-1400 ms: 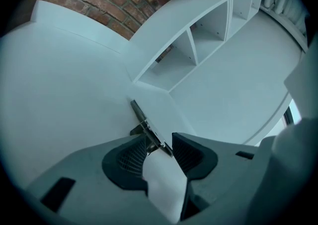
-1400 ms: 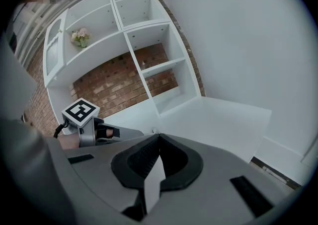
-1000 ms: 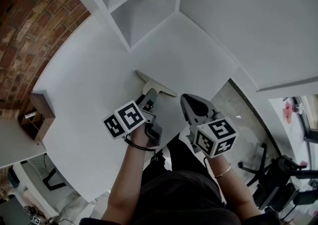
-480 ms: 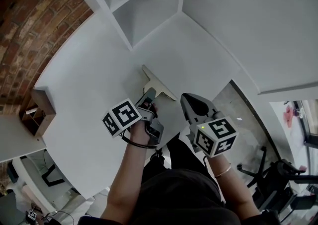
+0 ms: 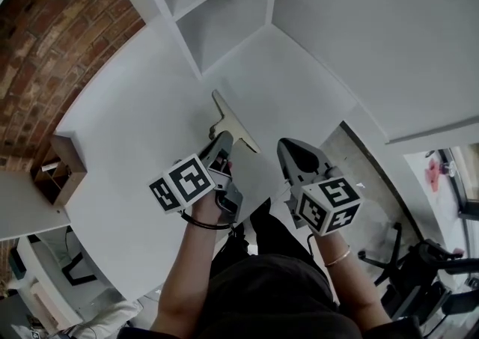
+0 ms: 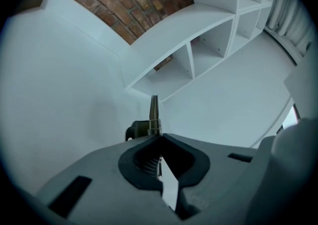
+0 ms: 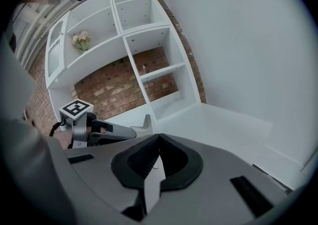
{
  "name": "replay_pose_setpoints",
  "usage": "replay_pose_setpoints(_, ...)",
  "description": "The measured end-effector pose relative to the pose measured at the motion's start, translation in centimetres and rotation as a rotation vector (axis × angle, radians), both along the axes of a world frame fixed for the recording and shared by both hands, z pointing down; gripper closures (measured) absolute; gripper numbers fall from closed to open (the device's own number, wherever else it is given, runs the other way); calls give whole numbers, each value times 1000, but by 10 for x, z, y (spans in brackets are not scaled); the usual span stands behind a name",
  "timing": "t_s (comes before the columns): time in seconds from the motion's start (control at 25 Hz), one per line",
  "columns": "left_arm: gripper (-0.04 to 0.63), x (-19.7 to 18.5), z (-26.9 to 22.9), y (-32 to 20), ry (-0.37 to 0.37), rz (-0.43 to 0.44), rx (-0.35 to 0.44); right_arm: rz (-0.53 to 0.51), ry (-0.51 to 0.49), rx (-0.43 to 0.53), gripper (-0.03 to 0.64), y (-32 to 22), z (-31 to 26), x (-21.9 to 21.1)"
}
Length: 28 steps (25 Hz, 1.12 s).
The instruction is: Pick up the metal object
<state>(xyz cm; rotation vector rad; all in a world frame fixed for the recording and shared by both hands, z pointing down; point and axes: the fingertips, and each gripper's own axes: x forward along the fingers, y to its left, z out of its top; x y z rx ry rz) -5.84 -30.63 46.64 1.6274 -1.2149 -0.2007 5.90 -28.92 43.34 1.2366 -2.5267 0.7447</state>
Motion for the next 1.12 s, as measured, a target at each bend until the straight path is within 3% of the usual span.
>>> replay_pose_setpoints(0.24, 586, -7, -34, 4, -135, 50, 101, 24, -1, 29, 612, 5, -12, 0)
replay_pose_setpoints(0.8, 586, -4, -88, 29, -529, 199, 303, 26, 7, 102, 612, 23, -37, -4)
replay_pose_setpoints(1.12, 586, -3, -100, 45, -653, 239, 358, 4, 10, 139, 612, 34, -49, -10)
